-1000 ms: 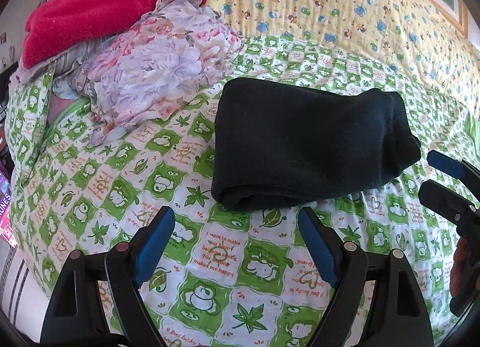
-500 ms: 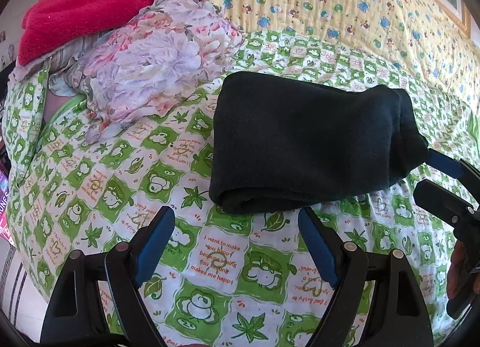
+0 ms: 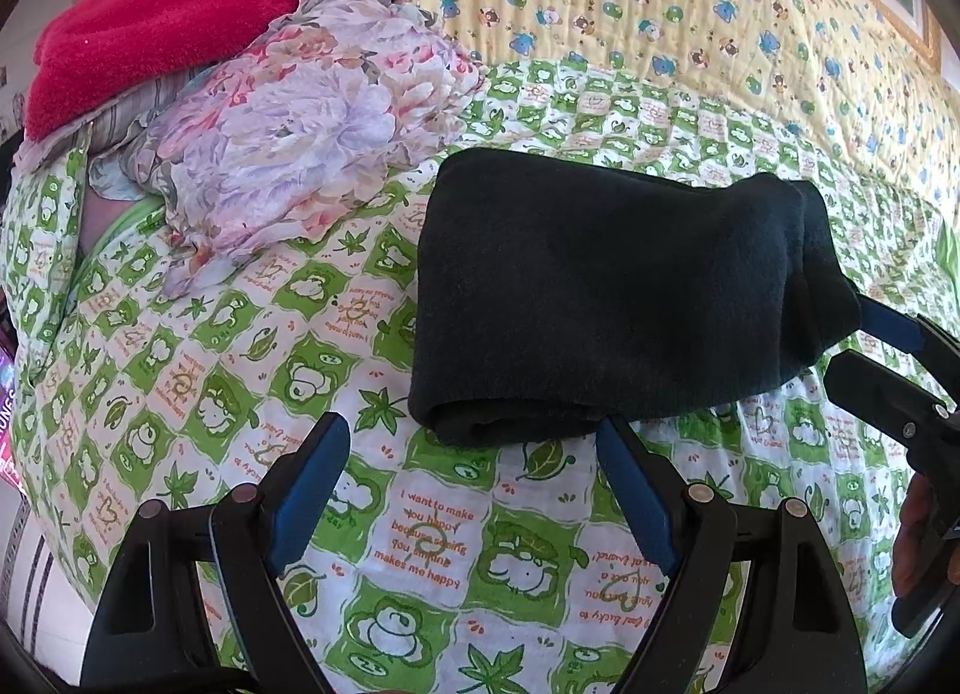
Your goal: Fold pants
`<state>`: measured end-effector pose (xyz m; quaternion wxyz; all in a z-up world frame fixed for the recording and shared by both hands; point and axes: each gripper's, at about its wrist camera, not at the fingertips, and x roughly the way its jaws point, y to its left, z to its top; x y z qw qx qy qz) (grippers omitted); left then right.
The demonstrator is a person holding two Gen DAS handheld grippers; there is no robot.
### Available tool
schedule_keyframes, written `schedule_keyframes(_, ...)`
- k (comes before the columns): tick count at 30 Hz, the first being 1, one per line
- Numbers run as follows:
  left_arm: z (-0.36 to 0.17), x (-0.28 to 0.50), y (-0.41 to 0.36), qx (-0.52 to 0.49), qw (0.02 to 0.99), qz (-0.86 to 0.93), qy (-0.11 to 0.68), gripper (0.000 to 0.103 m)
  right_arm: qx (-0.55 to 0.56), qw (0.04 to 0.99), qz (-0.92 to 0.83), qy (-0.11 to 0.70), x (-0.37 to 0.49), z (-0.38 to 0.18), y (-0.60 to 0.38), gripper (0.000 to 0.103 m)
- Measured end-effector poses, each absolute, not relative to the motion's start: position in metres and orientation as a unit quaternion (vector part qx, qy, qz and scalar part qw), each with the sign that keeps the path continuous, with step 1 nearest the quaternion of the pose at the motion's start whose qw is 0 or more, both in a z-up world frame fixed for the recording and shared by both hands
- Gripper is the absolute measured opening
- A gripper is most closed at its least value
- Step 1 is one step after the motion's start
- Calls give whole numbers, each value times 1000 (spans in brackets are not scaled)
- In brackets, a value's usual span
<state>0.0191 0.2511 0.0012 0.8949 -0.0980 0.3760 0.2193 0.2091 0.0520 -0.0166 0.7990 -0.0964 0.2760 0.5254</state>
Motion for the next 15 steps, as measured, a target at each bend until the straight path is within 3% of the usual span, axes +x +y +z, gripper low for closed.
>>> schedule_keyframes(15,19,28,257,-101,902,224,354,85,-85,811,513,268,218,-8,48,100)
